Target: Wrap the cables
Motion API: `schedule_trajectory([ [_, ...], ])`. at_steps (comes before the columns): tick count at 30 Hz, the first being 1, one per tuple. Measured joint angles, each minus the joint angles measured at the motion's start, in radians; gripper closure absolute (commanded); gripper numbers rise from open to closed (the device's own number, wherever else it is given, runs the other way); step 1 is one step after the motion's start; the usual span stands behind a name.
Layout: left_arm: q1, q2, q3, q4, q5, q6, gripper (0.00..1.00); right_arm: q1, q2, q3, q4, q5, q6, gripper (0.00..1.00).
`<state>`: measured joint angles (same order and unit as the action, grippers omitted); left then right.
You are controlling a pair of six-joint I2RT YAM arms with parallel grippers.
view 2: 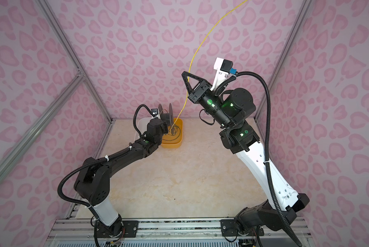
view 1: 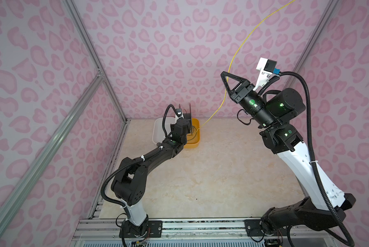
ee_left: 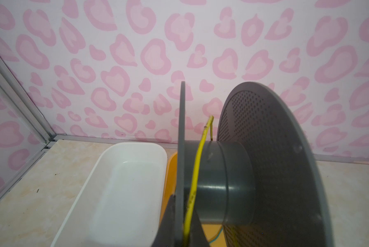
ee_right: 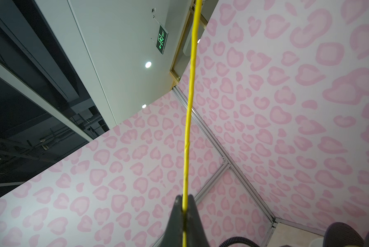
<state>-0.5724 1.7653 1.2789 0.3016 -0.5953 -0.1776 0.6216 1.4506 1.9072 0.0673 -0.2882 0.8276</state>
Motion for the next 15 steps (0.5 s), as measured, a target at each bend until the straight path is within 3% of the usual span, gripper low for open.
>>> schedule_trajectory([
  [7,-0.066,-0.051,-0.09,0.021,-0.001,0.122,0.96,-0.082,0.073,0.131,-0.076,-0.011,-0.005,1.0],
  [15,-0.145,-0.266,-0.235,-0.023,0.031,0.243,0.96,-0.249,0.148,0.257,-0.133,-0.019,-0.011,1.0],
])
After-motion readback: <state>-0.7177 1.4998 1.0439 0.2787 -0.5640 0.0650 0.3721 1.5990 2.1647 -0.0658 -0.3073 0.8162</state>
